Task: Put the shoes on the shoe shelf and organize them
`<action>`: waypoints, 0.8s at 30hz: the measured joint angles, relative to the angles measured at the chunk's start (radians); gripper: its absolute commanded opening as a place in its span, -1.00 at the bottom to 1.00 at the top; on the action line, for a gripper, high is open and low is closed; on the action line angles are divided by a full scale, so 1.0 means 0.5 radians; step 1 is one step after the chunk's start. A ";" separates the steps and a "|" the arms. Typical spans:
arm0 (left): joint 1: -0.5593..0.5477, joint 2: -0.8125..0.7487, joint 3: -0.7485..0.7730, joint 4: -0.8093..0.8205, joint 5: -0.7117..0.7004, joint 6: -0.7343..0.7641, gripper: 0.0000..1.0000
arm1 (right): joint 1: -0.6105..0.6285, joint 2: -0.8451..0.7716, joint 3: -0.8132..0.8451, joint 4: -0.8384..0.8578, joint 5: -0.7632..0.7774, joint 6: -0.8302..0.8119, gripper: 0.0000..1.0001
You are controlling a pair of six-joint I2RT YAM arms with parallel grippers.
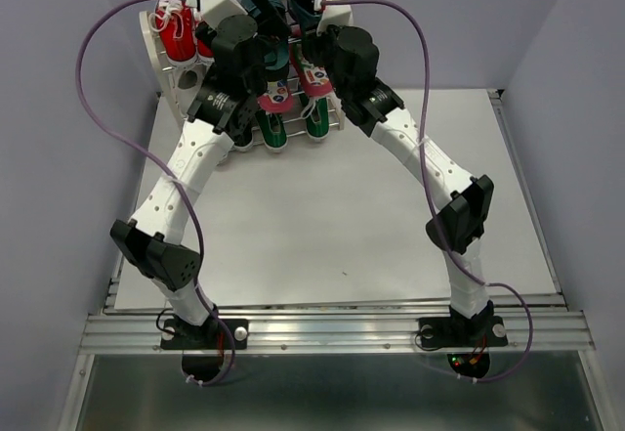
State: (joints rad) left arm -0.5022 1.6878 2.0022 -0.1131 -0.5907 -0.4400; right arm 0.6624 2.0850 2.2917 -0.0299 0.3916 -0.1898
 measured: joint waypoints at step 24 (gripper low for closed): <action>0.000 -0.931 -0.758 -0.429 0.072 -0.014 0.98 | -0.017 -0.359 -0.497 -0.034 0.011 0.060 1.00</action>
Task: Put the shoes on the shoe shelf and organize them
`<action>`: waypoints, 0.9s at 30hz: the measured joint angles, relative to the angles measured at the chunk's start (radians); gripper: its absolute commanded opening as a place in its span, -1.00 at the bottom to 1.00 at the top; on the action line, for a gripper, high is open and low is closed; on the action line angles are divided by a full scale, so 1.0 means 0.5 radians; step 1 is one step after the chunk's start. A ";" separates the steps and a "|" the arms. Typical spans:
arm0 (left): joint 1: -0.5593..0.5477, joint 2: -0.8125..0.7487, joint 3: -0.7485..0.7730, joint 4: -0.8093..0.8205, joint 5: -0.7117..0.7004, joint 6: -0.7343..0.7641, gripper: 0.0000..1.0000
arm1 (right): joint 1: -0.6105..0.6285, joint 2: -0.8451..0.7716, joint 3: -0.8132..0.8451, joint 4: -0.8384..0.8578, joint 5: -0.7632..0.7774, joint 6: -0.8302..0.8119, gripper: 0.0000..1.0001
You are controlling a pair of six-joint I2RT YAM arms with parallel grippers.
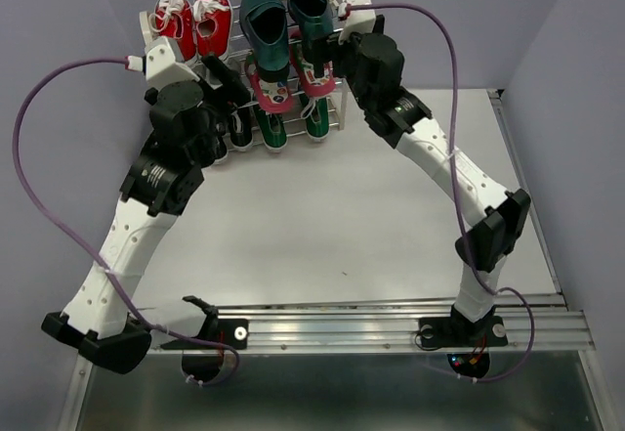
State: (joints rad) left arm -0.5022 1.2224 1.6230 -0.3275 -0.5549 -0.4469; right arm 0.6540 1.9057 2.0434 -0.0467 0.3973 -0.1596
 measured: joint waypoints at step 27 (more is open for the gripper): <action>0.002 -1.042 -1.593 -0.378 -0.102 -0.841 0.98 | -0.006 -1.557 -2.363 -0.502 0.291 1.308 1.00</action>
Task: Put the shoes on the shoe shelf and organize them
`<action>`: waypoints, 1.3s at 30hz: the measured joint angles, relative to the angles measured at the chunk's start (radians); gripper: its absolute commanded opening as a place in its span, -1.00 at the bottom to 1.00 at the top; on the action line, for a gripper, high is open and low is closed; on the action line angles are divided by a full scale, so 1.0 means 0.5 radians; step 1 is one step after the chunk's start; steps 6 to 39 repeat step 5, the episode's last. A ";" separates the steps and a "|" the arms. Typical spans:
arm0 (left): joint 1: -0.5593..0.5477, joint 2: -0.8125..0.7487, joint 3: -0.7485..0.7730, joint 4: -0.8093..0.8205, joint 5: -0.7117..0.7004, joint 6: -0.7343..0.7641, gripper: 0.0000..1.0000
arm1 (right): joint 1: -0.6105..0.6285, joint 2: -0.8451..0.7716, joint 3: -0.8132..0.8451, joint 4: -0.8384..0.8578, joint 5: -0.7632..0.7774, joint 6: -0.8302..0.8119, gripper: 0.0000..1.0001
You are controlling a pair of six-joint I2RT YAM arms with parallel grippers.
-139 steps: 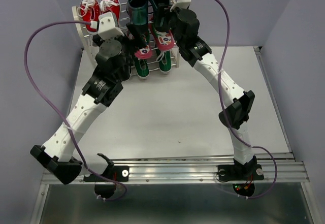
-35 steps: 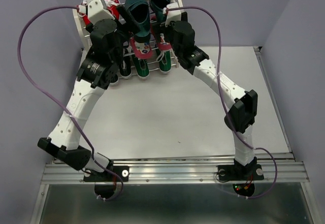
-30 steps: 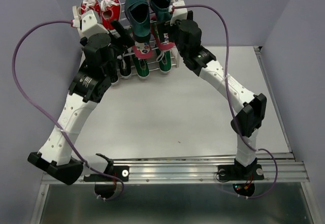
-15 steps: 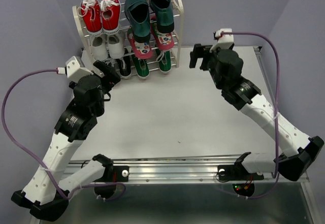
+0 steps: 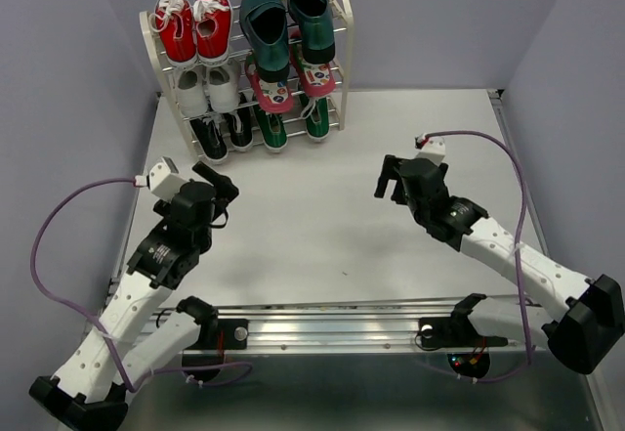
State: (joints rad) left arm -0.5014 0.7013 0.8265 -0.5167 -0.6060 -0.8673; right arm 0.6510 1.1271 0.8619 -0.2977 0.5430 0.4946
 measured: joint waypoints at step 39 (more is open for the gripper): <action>0.009 0.038 0.003 0.007 -0.008 -0.035 0.98 | 0.000 -0.024 0.000 0.035 0.053 0.061 1.00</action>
